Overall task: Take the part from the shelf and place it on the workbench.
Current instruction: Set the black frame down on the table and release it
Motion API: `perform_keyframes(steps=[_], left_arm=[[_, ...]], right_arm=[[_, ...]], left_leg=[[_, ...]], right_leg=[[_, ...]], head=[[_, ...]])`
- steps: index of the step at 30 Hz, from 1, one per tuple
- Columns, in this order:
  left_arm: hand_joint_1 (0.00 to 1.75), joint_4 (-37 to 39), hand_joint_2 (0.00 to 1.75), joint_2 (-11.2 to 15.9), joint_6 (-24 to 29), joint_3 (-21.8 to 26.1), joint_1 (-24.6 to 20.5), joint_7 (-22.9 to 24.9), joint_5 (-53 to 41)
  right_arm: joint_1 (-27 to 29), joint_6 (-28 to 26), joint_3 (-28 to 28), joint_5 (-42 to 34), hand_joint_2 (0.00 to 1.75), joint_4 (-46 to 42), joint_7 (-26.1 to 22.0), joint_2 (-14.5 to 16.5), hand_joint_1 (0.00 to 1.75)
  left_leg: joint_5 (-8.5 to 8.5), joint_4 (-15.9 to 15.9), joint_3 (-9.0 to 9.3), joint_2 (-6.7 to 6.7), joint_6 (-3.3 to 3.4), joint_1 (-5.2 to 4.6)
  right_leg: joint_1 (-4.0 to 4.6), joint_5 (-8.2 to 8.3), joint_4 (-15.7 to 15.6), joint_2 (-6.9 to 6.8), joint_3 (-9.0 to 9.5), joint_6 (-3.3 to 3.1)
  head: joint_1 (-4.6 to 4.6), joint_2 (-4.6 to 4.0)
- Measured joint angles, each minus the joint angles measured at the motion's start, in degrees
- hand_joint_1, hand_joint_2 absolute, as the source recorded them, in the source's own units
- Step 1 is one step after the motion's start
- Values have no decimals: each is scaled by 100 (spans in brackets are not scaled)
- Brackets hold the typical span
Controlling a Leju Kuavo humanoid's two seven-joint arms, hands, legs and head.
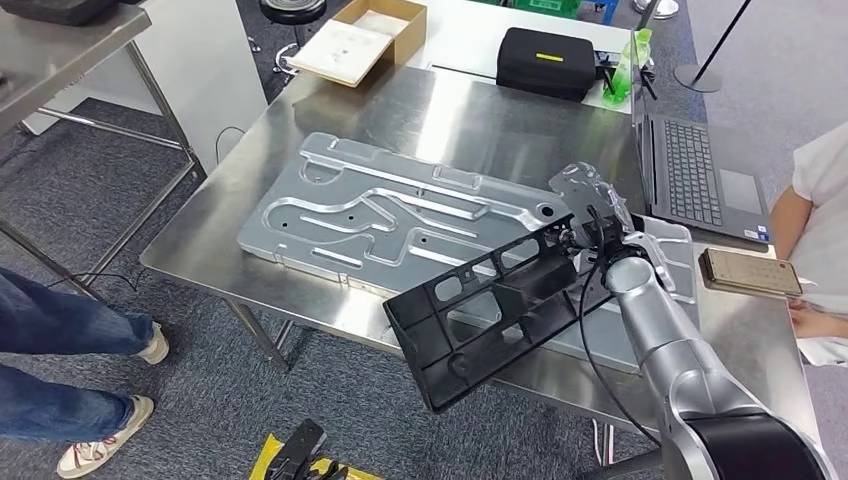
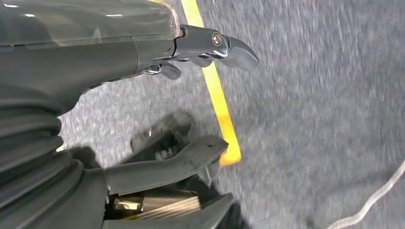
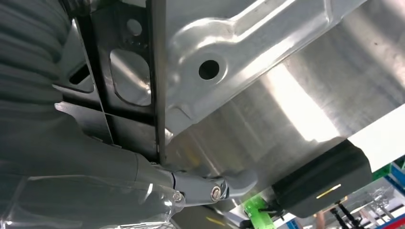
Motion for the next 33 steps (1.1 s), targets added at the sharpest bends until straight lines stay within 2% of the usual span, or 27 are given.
perform_keyframes(steps=[1,3,5,6,7,8,9,10,11,12,14,16,18,20,21,22,24,26,27,28,30,31,33], left_arm=[[0,0,0,-1,4,0,-4,-2,2],[0,0,87,6,11,0,-12,-4,12],[0,0,175,19,14,0,-2,-4,23],[0,0,175,28,14,0,13,-4,26],[0,0,175,37,13,0,27,-4,26],[0,0,175,45,13,0,36,-4,26],[0,0,131,53,10,0,38,-4,26],[0,0,87,56,6,0,34,-5,27],[0,0,44,59,2,0,27,-7,29],[0,0,0,62,-1,0,28,-10,30],[0,0,0,67,4,0,34,-21,32],[0,0,0,69,25,0,31,-34,35],[0,0,0,69,48,0,15,-44,39],[0,0,0,69,72,0,14,-45,40],[0,0,0,69,84,0,18,-46,41],[0,0,0,69,93,0,22,-46,42],[0,0,0,69,99,0,27,-48,44],[0,0,0,69,100,0,26,-48,45],[0,0,0,69,104,0,20,-48,46],[0,0,0,67,111,0,16,-49,50],[0,0,0,53,133,0,11,-50,66],[0,0,0,42,142,0,14,-51,74],[0,0,0,25,151,-1,19,-58,81]], right_arm=[[-2,33,1,-8,175,13,8,3,0],[-15,135,2,-17,175,72,40,9,0],[-18,252,2,-19,175,168,80,4,0],[-5,305,2,-18,175,217,94,-2,0],[5,361,3,-15,175,268,101,-12,0],[11,420,8,-11,175,315,104,-25,0],[8,479,19,-8,175,357,102,-41,0],[-3,541,33,-5,175,400,95,-60,0],[-19,594,50,1,131,435,86,-89,0],[-32,639,69,10,87,469,78,-117,0],[-46,644,108,55,0,537,71,-192,0],[-27,348,137,165,0,594,60,-261,0],[14,-269,139,313,87,617,-1,-295,0],[89,-834,124,497,175,619,-26,-298,0],[129,-943,117,602,175,619,21,-297,0],[160,-933,116,702,175,621,94,-297,0],[180,-795,119,806,175,626,205,-298,0],[181,-761,121,828,175,631,225,-298,0],[184,-781,122,843,131,633,238,-296,0],[189,-1002,85,847,131,617,204,-290,0],[236,-1789,-70,881,131,499,33,-270,0],[284,-2288,-185,938,175,388,-91,-260,0],[437,-2946,-389,1304,175,92,-247,-230,0]], left_leg=[[-48,43,-8,-1,-18,-7],[-296,475,-206,0,-53,-10],[-568,1191,-597,2,-99,9],[-592,1423,-747,3,-129,24],[-507,1456,-805,4,-159,42],[-322,1277,-754,5,-191,64],[-89,938,-623,4,-226,93],[65,614,-479,-3,-257,109],[148,370,-376,-9,-251,120],[157,246,-334,-12,-228,119],[112,232,-352,-9,-128,93],[129,211,-344,-3,-49,89],[145,184,-330,-1,11,96],[140,180,-327,-1,38,83],[136,180,-324,-1,46,75],[131,180,-318,-1,51,68],[127,180,-309,-1,54,61],[127,180,-307,-1,54,60],[127,180,-304,-1,54,59],[130,172,-304,-2,33,58],[140,137,-289,-3,-37,66],[141,117,-280,-2,-85,69],[37,216,-298,2,-132,71]], right_leg=[[-23,23,-84,-7,62,-6],[-73,64,-220,-35,176,-13],[-79,55,-227,-51,188,-22],[-88,41,-212,-51,183,-18],[-104,22,-185,-44,177,-5],[-127,-9,-141,-32,171,19],[-152,-55,-74,-17,161,54],[-161,-109,10,-1,132,101],[-162,-159,100,16,89,145],[-157,-193,172,31,43,186],[-156,-204,221,55,-15,240],[-182,-255,277,60,-42,284],[-203,-489,666,60,-221,326],[-209,-783,1351,62,-572,352],[-210,-841,1608,62,-717,355],[-209,-812,1713,62,-792,349],[-208,-682,1659,62,-797,333],[-208,-618,1575,62,-764,326],[-205,-482,1316,61,-640,307],[-179,-345,961,61,-477,275],[-117,-95,278,66,-160,200],[-105,-77,146,69,-97,162],[-121,-32,47,64,-29,100]], head=[[1,0],[-1,0],[-3,0],[-3,0],[-2,0],[-3,0],[-3,0],[-4,0],[-5,0],[-6,0],[-10,0],[-10,0],[-8,0],[-9,0],[-8,0],[-8,0],[-8,0],[-9,0],[-10,0],[-10,0],[-10,0],[-11,0],[-14,0]])
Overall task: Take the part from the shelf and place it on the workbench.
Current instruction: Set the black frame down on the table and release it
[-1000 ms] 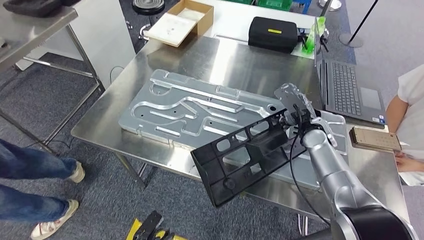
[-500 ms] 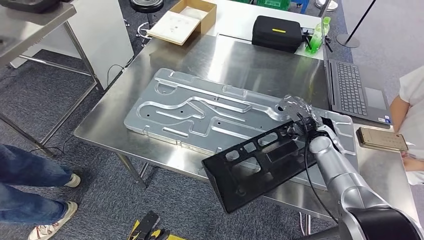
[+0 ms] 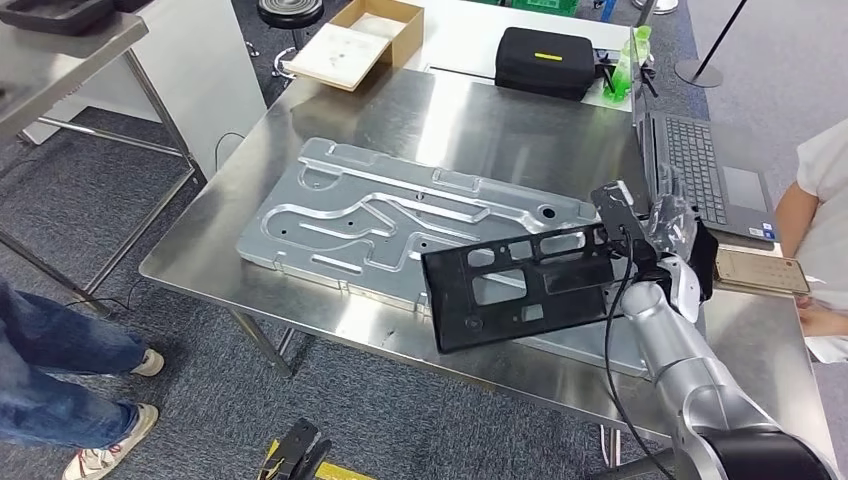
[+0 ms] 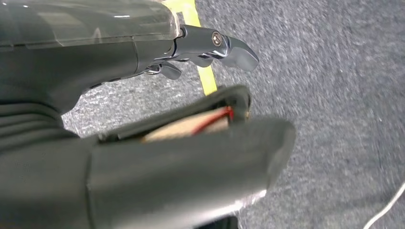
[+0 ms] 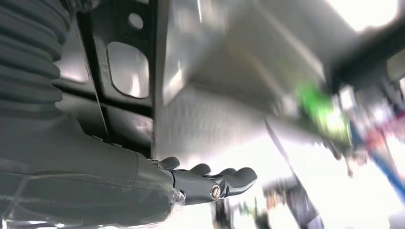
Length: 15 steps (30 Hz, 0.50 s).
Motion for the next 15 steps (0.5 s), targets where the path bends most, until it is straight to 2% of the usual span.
perform_keyframes(steps=[1,3,4,5,6,8,10,12,14,15], left_arm=[[0,0,0,-2,1,-2,5,-6,-8],[0,0,0,-3,1,-6,29,-16,-32],[0,0,0,-3,1,-8,49,-21,-44],[0,0,0,-2,2,-8,67,-26,-50],[0,0,0,-1,2,-9,81,-32,-54],[0,0,0,0,3,-10,87,-50,-56],[0,0,0,-1,4,-11,84,-75,-54],[0,0,0,0,5,-12,94,-98,-51],[0,0,0,-3,5,-13,99,-107,-49],[0,0,0,-5,4,-13,93,-110,-49]], right_arm=[[105,-204,-118,330,175,-185,-64,26,0],[365,-413,-458,1144,175,-634,-264,123,0],[500,-440,-674,1482,175,-869,-417,195,0],[623,-449,-915,1680,175,-1099,-603,283,0],[730,-452,-1147,1714,175,-1304,-797,379,0],[891,-403,-1487,1232,175,-1617,-1083,549,0],[989,-308,-1598,427,175,-1817,-1192,629,0],[1058,-229,-1600,-122,175,-1983,-1245,650,0],[1097,-153,-1594,-313,175,-2108,-1273,659,0],[1100,-118,-1591,-347,175,-2145,-1275,660,0]], left_leg=[[-139,204,-81,1,-10,-2],[-498,887,-379,2,-21,-3],[-611,1204,-523,2,-28,-4],[-626,1367,-596,2,-32,-5],[-530,1309,-565,2,-28,-8],[-180,659,-250,-1,16,-24],[15,53,41,0,64,-52],[28,-88,96,2,99,-86],[77,-147,107,13,155,-92],[106,-192,123,22,185,-84]], right_leg=[[-9,21,-39,-5,28,-30],[15,24,-46,-12,35,-68],[27,19,-36,-10,31,-78],[37,11,-22,-6,28,-88],[43,1,-1,-1,23,-94],[45,-31,58,9,14,-85],[57,-64,127,12,-22,-42],[46,-65,156,14,-62,9],[24,-57,149,21,-72,61],[16,-102,198,23,-96,93]], head=[[-1,0],[-2,0],[-1,0],[-2,0],[-2,0],[-2,0],[-1,0],[-1,0],[-1,0],[-1,0]])
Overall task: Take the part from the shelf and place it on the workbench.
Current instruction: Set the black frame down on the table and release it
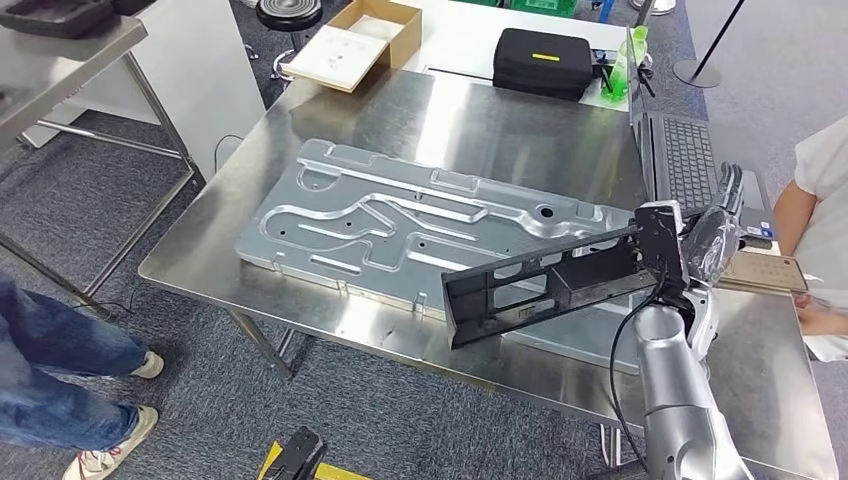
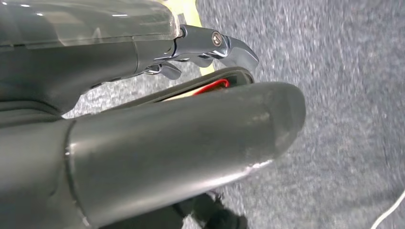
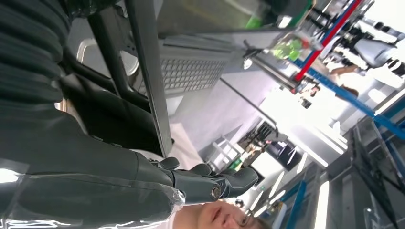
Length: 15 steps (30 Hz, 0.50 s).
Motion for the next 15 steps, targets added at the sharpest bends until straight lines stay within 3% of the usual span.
perform_keyframes(steps=[2,4,6,7,9,10,11,15], left_arm=[[0,0,0,-8,0,0,-14,-6,1],[0,0,0,-10,0,0,-13,-9,2],[0,0,0,-9,0,0,-4,-9,2],[0,0,0,-9,-1,0,-3,-9,2],[0,0,0,-9,-3,0,-7,-9,3],[0,0,0,-7,-4,0,-11,-10,5],[0,0,0,-6,-4,0,-13,-13,7],[0,0,0,-4,-6,-2,-2,-31,12]], right_arm=[[1,35,5,-33,175,-49,0,-3,0],[26,45,5,-45,175,-71,0,-4,0],[70,49,5,-58,175,-75,2,-5,0],[82,77,8,-86,175,-85,4,-5,0],[82,232,26,-217,175,-112,15,-9,0],[76,384,46,-344,175,-129,20,-12,0],[73,570,72,-503,175,-139,24,-16,0],[51,1533,178,-1407,175,-147,73,-39,0]], left_leg=[[46,-67,22,18,41,20],[55,-76,16,23,52,21],[54,-73,14,24,41,27],[51,-70,16,24,25,36],[41,-60,18,23,-37,49],[36,-52,13,23,-82,50],[36,-50,7,23,-128,50],[-16,0,-19,32,-273,83]], right_leg=[[-30,-253,385,-2,-177,62],[-86,-561,1050,-5,-483,121],[-151,-570,1304,-10,-598,166],[-182,-427,1120,-16,-502,185],[-222,-113,435,-34,-143,226],[-217,-24,146,-32,1,215],[-199,2,-21,-28,79,189],[-136,15,-105,-7,95,-13]], head=[[1,0],[3,0],[3,0],[3,0],[3,0],[1,0],[0,0],[-4,0]])
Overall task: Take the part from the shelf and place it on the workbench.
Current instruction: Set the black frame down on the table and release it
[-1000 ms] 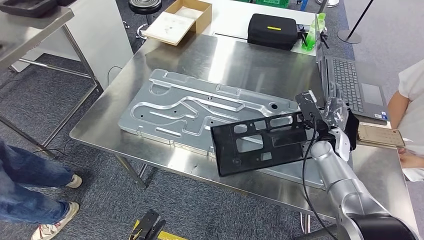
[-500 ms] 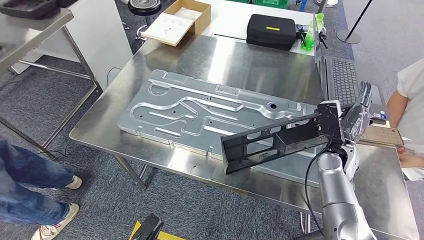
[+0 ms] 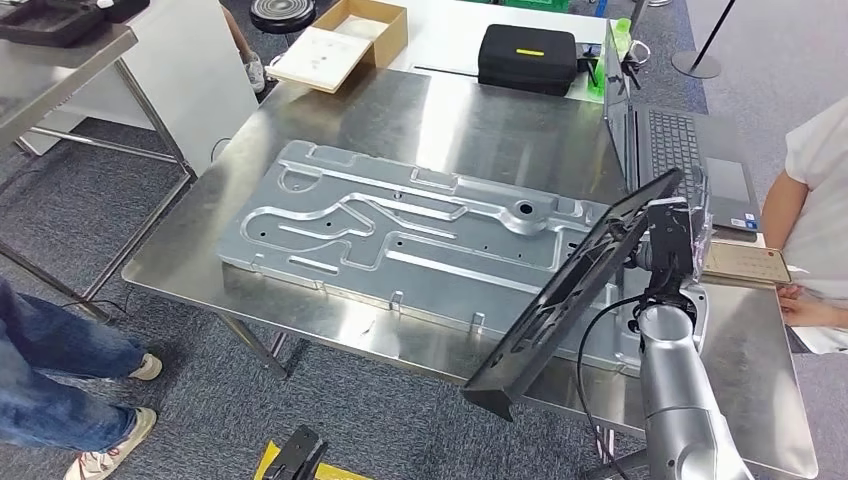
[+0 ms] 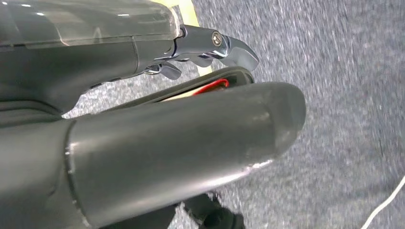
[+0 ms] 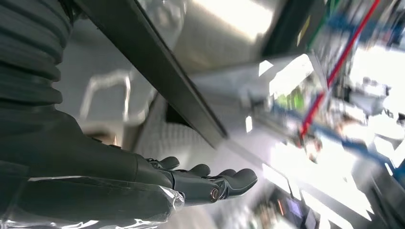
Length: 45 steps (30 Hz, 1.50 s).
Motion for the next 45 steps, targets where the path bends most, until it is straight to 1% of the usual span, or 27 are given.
perform_keyframes(steps=[2,4,5,6,7,10,12,15,16,17,19,21,22,23,25,27,29,31,33,35,36,37,38,39,41,42,45], left_arm=[[0,0,0,0,-1,-1,3,-7,5],[0,0,0,1,1,-1,13,-13,25],[0,0,0,2,1,-1,23,-14,40],[0,0,0,3,2,-1,34,-14,57],[0,0,0,7,5,-1,42,-13,73],[0,0,0,37,33,-1,13,-8,102],[0,0,0,50,45,-1,-28,0,104],[0,0,0,45,54,-1,-10,14,106],[0,0,0,43,56,-1,2,18,110],[0,0,0,41,58,-1,11,20,114],[0,0,0,38,58,-1,41,9,124],[0,0,0,38,58,-1,96,-11,127],[0,0,0,34,57,-1,119,-21,127],[0,0,0,28,57,-1,129,-32,127],[0,0,0,8,56,-1,133,-49,126],[0,0,0,-9,56,-1,140,-58,132],[0,0,0,-21,57,-1,165,-67,158],[0,0,0,-27,61,0,189,-78,180],[0,0,0,-30,62,0,198,-87,183],[0,0,0,-32,62,0,212,-91,183],[0,0,0,-32,61,0,222,-91,184],[0,0,0,-32,61,1,232,-91,184],[0,0,0,-32,61,1,238,-92,185],[0,0,0,-31,60,1,241,-95,186],[0,0,0,-31,56,2,240,-109,190],[0,0,0,-31,54,2,243,-119,192],[0,2,0,-39,45,2,264,-148,177]], right_arm=[[-54,429,69,-336,175,37,104,-15,0],[-154,829,171,-497,175,183,304,-69,0],[-233,1001,236,-491,175,315,446,-118,0],[-353,1111,311,-399,175,471,593,-175,0],[-521,1156,415,-193,175,660,771,-240,0],[-1136,997,992,997,175,1270,1400,-503,0],[-1505,860,1530,2026,175,1629,1831,-754,0],[-2033,1088,2377,3709,175,2017,2265,-1156,0],[-2195,1262,2664,4202,175,2119,2313,-1293,0],[-2325,1414,2924,4586,175,2213,2319,-1421,0],[-2454,1476,3310,5110,175,2337,2290,-1672,0],[-2483,1229,3528,5575,175,2327,2264,-1879,0],[-2517,1082,3605,5812,175,2263,2235,-1987,0],[-2576,982,3675,6004,175,2180,2190,-2096,0],[-2747,942,3796,6244,175,2012,2071,-2304,0],[-2942,1163,3903,6341,175,1899,1917,-2431,0],[-3152,1534,4019,6384,175,1836,1712,-2511,0],[-3339,1806,4098,6372,175,1794,1561,-2552,0],[-3489,1903,4155,6353,175,1755,1508,-2561,0],[-3573,1930,4212,6343,175,1741,1492,-2560,0],[-3586,1934,4235,6341,131,1740,1487,-2560,0],[-3589,1936,4250,6340,87,1740,1480,-2560,0],[-3596,1965,4261,6302,44,1740,1467,-2560,0],[-3612,2037,4266,6193,0,1740,1442,-2557,0],[-3649,2193,4256,5709,0,1739,1378,-2535,0],[-3650,2215,4231,5374,0,1733,1348,-2518,0],[-3390,1838,3958,4246,0,1528,1298,-2443,0]], left_leg=[[-279,444,-196,0,-5,7],[-638,1212,-547,-3,27,-14],[-722,1497,-679,-3,49,-27],[-704,1594,-721,-5,78,-43],[-581,1460,-647,-7,119,-67],[-116,378,-71,-3,279,-183],[-46,4,125,-14,319,-224],[22,-76,153,-80,347,-200],[57,-107,151,-94,371,-186],[92,-134,143,-108,394,-172],[125,-142,98,-137,421,-168],[132,-123,55,-137,420,-166],[127,-108,44,-124,412,-166],[114,-91,39,-109,401,-164],[82,-64,36,-79,369,-167],[65,-49,17,-60,326,-179],[65,-54,5,-47,274,-183],[6,0,-22,-41,216,-179],[-237,402,-203,-42,167,-166],[-569,1160,-569,-42,143,-147],[-651,1463,-729,-41,139,-142],[-630,1581,-806,-41,141,-140],[-500,1468,-769,-41,149,-140],[-296,1157,-632,-41,167,-140],[17,404,-287,-43,212,-150],[80,165,-173,-45,230,-155],[92,14,-93,-47,277,-160]], right_leg=[[17,17,-21,0,8,-98],[73,17,-20,2,3,-162],[105,16,-20,6,2,-182],[134,17,-18,17,3,-197],[156,19,-16,36,8,-206],[186,16,-3,87,41,-203],[195,8,-5,67,58,-160],[191,-21,21,-4,71,-76],[185,-99,122,-12,31,-44],[177,-227,303,-13,-50,-8],[135,-610,978,-11,-379,68],[90,-807,1533,-13,-673,127],[72,-735,1535,-14,-688,147],[56,-555,1312,-17,-589,161],[40,-132,551,-29,-233,166],[65,39,52,-32,-24,122],[93,30,-31,-21,-15,55],[69,47,-68,-22,6,-15],[51,62,-105,-27,31,-89],[77,52,-99,-27,35,-133],[91,45,-90,-26,36,-142],[102,34,-79,-24,36,-147],[110,21,-65,-21,39,-148],[117,5,-47,-18,43,-146],[131,-31,-6,-9,43,-127],[136,-40,6,-4,35,-110],[143,-33,-12,9,32,-39]], head=[[-4,0],[-6,0],[-5,0],[-5,0],[-5,0],[-5,0],[-5,0],[-4,0],[-2,0],[0,0],[5,0],[6,0],[5,0],[5,0],[6,0],[5,0],[4,0],[3,0],[2,0],[1,0],[1,0],[1,0],[1,0],[1,0],[2,0],[2,0],[2,0]])
